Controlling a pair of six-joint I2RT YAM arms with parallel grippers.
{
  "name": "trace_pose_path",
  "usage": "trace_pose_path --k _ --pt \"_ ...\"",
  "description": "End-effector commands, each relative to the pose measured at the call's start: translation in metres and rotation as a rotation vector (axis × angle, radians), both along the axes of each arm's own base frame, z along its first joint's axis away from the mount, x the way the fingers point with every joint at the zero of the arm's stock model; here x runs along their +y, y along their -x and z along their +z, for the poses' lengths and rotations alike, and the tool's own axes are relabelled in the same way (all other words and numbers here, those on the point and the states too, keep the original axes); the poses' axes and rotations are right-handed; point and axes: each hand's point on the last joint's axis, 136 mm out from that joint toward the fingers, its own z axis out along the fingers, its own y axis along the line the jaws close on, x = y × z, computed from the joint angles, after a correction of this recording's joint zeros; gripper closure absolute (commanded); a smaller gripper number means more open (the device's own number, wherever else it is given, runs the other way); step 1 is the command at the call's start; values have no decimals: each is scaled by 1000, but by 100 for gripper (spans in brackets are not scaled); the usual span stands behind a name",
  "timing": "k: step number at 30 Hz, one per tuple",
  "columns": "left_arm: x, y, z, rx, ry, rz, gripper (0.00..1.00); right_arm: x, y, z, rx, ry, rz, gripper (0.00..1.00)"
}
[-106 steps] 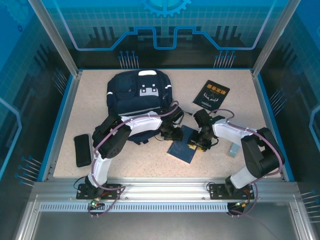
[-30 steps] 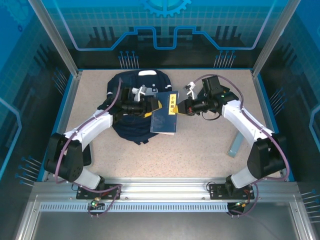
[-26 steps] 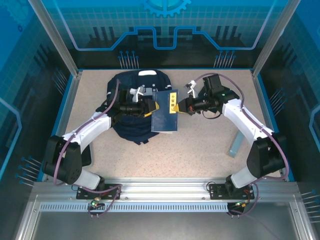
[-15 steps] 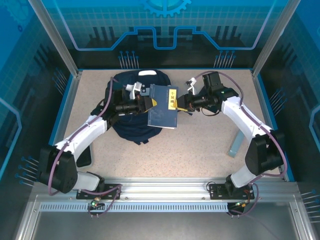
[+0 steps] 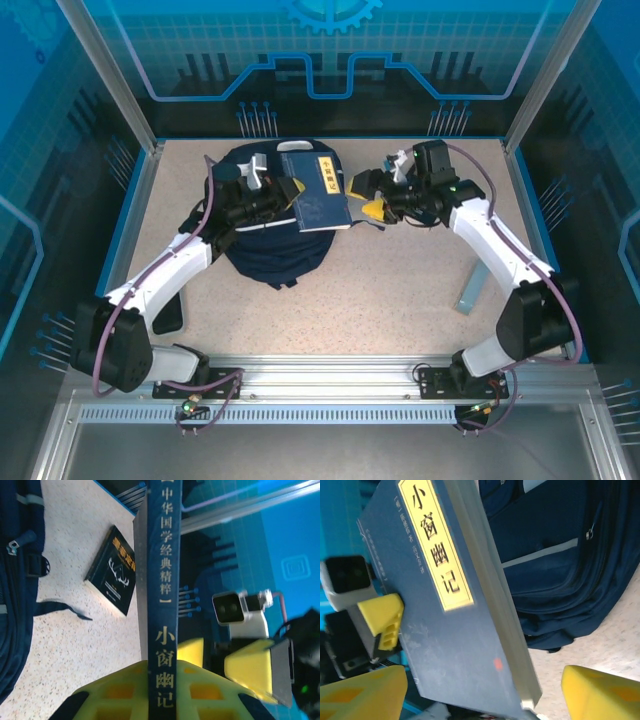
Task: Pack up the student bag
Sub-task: Pick up the book from the center of the table.
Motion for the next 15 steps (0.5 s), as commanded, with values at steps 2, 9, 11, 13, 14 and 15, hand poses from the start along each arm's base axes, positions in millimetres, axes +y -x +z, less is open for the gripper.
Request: trace_pose_path --k 2,9,11,13,14,15 --pt "16 -10 37 -34 125 155 88 -2 -2 13 59 -140 -144 13" --pt "24 -17 40 31 275 241 89 22 2 18 98 -260 -155 9" --pt "26 -18 39 47 309 257 89 31 0 24 87 -300 -158 8" --pt "28 -19 38 56 331 274 89 38 -3 28 84 -323 -162 8" --pt "28 -19 38 58 340 276 89 42 -5 32 77 -336 -159 8" --pt "28 -19 37 63 345 279 89 46 -7 34 83 -343 -154 8"
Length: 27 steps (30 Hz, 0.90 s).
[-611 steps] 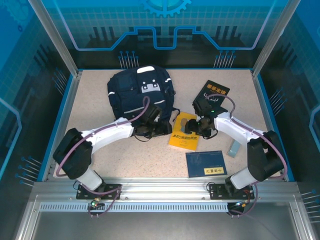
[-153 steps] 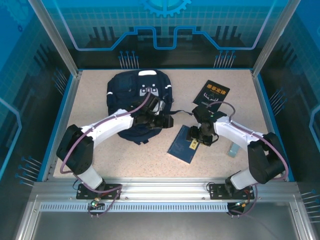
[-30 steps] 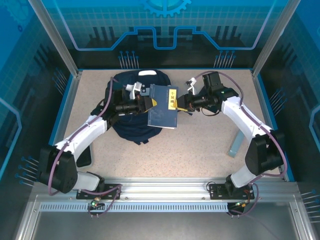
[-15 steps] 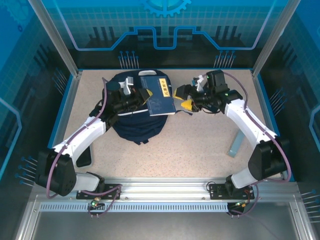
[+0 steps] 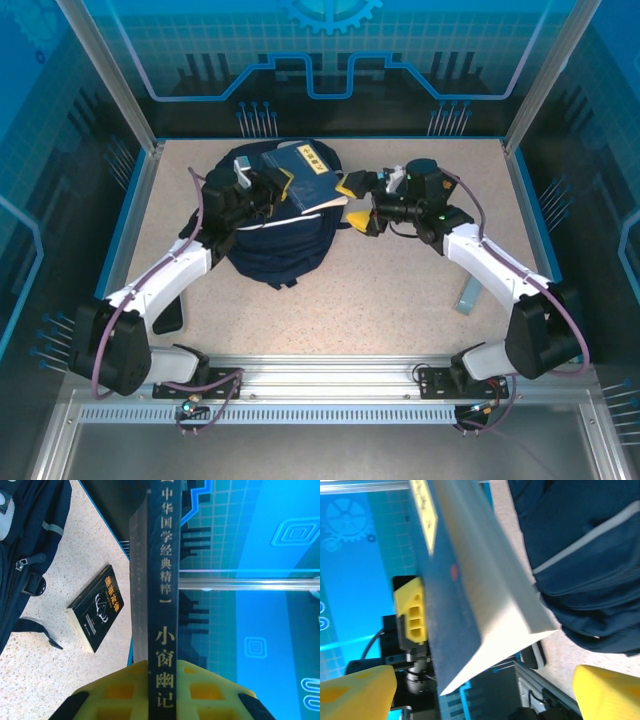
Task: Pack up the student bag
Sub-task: Pick up the book from the center of the table.
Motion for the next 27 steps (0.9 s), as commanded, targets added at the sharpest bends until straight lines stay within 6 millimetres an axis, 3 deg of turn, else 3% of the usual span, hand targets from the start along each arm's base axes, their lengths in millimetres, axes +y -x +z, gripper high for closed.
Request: trace_pose_path --k 1,6,13,16,23,27 --pt "4 2 31 -69 97 40 89 16 -12 25 -35 -89 -16 8" --pt "4 1 34 -71 113 51 89 36 -18 26 -16 -93 -6 9" --pt "5 0 29 -59 112 69 89 44 -25 19 14 -107 -45 16" --pt "5 0 25 -53 107 68 89 42 -28 21 -1 -131 -74 25" --pt "6 -1 11 -28 92 77 88 40 -33 27 -24 -148 -94 63" --pt "4 -1 4 -18 79 64 78 39 -34 23 -36 -111 -99 87"
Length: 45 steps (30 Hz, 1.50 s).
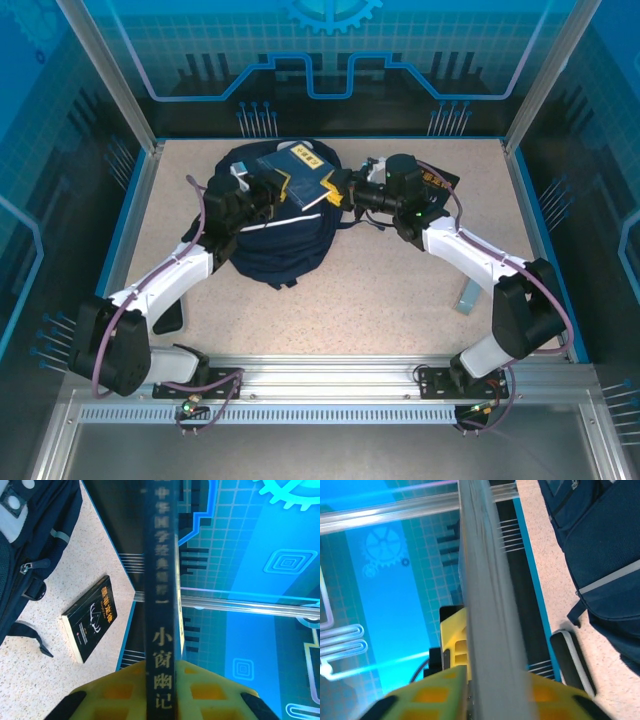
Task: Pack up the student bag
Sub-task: Pick up the book from the center of the table, then open the student bag at the top-center of the table.
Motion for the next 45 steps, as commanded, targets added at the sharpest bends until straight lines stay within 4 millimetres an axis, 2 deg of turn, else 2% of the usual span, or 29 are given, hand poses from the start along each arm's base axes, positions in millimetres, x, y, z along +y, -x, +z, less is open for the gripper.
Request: trace_pose_path --k 1,4,6,8,11,17,22,29,36,40,45 --pt "-3 4 8 -42 6 -17 73 2 -1 7 -61 23 0 92" --pt "-4 7 -2 -21 -53 -42 47 -6 1 -3 -75 123 -6 100" --pt "-6 11 -13 6 -130 -76 30 -18 2 -11 -88 211 -19 100" --pt "-5 18 -29 23 -265 -126 19 -35 5 -17 -113 308 -40 100" --pt "5 31 -52 63 -501 -196 12 -67 10 -29 -118 443 -72 100" --pt "21 54 -79 52 -876 -384 10 -127 25 -49 -101 624 -122 100" --pt "26 60 -97 47 -1096 -537 11 -160 33 -58 -86 707 -168 100" --pt "16 45 -126 3 -1381 -781 16 -178 39 -63 -73 778 -197 100" --pt "12 27 -159 -2 -1507 -973 22 -187 47 -66 -61 800 -221 100" --pt "12 25 -180 11 -1542 -1074 24 -189 51 -67 -54 794 -234 100" --pt "16 15 -197 35 -1589 -1100 28 -189 54 -66 -47 783 -242 100"
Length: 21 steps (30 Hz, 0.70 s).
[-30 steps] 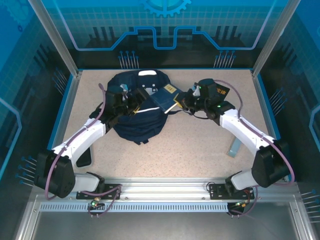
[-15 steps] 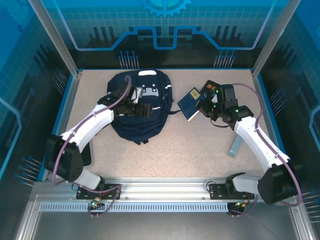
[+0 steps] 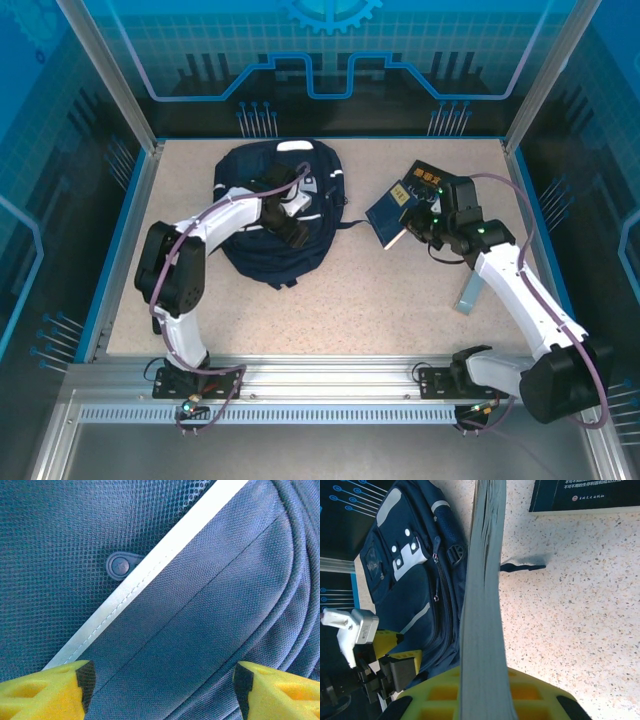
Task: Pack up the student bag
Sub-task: Open the student bag at the top-center of the table.
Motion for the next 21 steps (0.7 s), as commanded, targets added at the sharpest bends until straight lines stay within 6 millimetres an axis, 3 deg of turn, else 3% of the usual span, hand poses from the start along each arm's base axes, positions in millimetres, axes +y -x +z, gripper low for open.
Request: trace_pose_path --k 1,7,14,21 --pt "6 -7 -3 -14 -75 -54 29 -6 1 9 -31 -6 -26 100" --pt "8 -12 -9 2 -114 -78 38 -5 8 8 -23 -20 -42 100" --pt "1 13 4 77 -60 -185 18 -6 14 7 -19 -21 -57 100" --pt "13 0 -1 31 -143 -175 21 -4 15 0 0 -29 -57 100"
